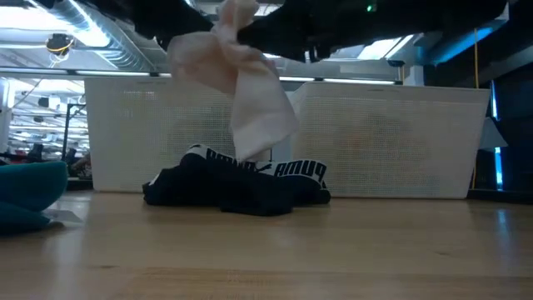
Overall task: Sort clothes
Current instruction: Put the peach underwear into the right white laundry bin
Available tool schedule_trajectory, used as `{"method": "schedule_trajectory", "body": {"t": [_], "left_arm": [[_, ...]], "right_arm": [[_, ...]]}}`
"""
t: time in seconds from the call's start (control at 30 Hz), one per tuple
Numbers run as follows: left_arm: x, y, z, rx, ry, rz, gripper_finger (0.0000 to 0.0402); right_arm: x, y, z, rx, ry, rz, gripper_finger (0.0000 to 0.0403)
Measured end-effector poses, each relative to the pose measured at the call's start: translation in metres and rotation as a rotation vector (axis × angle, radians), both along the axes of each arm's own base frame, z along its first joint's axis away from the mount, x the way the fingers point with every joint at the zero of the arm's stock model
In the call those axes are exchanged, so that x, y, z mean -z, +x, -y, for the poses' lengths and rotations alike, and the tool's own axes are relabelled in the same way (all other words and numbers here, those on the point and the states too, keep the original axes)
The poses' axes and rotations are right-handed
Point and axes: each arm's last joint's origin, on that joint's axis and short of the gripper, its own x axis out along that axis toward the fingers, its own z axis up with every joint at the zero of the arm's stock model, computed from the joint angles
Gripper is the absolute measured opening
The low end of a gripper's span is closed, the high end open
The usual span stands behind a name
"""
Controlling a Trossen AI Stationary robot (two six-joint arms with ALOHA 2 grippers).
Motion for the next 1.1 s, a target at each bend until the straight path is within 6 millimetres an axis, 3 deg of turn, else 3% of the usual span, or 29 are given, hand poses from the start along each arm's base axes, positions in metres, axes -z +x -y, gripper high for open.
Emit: {"method": "schedule_trajectory", "body": {"t": [0.47, 0.6, 0.83, 0.97, 1.1], "left_arm": [[-0.002, 0.001, -0.001, -0.004, -0.01, 0.017, 0.0025], [0.0, 0.0, -0.001, 0.005, -0.004, 0.004, 0.0027], [-0.001, 0.0, -0.001, 0.003, -0.026, 0.008, 0.0028], [-0.001, 0.0, -0.001, 0.001, -0.035, 0.015, 0.0032], [-0.006, -0.002, -0.002, -0.002, -0.046, 0.037, 0.0063]], "right_arm": [[-0.001, 0.017, 0.013, -0.092, 0.071, 0.017, 0.023], [0.004, 0.028, 0.014, -0.063, 0.063, 0.01, 0.0177], [0.006, 0.03, 0.016, -0.035, 0.021, -0.018, 0.0021], [0.006, 0.03, 0.016, -0.03, 0.003, -0.023, 0.003], [0.003, 0.03, 0.016, -0.031, 0.003, -0.021, 0.0032]]}}
